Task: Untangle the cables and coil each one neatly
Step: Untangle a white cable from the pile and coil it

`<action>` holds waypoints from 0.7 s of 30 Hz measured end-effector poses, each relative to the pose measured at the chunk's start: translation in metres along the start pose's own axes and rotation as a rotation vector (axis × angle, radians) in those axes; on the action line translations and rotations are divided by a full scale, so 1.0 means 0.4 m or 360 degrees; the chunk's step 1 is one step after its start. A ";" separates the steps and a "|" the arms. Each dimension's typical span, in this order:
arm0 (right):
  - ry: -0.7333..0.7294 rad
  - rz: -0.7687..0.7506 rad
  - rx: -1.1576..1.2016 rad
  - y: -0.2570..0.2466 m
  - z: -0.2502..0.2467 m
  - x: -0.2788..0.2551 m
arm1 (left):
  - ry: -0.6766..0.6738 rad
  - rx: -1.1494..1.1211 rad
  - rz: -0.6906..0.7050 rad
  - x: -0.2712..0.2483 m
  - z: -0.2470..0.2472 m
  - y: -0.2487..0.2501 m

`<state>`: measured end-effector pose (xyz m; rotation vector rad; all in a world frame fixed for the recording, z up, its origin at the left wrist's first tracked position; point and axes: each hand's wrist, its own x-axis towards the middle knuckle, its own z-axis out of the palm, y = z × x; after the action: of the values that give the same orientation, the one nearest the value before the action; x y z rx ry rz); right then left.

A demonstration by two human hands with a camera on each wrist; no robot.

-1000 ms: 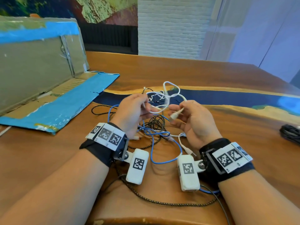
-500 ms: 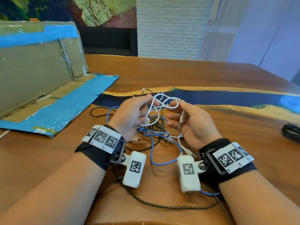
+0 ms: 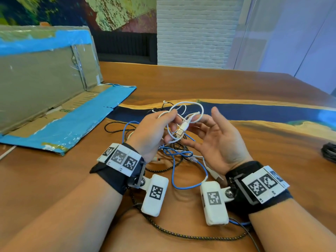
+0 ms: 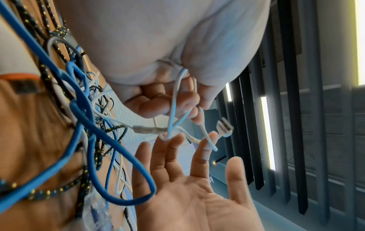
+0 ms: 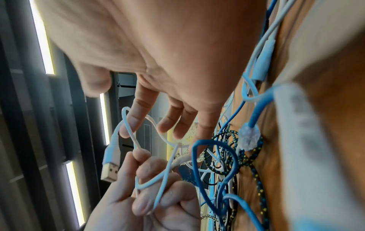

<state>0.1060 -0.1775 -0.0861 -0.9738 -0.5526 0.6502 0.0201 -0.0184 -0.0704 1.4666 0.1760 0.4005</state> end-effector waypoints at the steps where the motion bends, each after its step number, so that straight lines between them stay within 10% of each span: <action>1: 0.0020 0.0009 0.0046 -0.001 -0.001 0.002 | -0.0014 -0.0009 0.0004 -0.002 0.003 0.000; 21: -0.0124 0.0166 -0.0346 0.018 -0.001 0.005 | -0.0093 -0.0486 0.0070 -0.008 0.007 0.023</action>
<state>0.1058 -0.1734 -0.0922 -1.1912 -0.6544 0.7344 0.0167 -0.0216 -0.0616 1.1813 0.0333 0.4009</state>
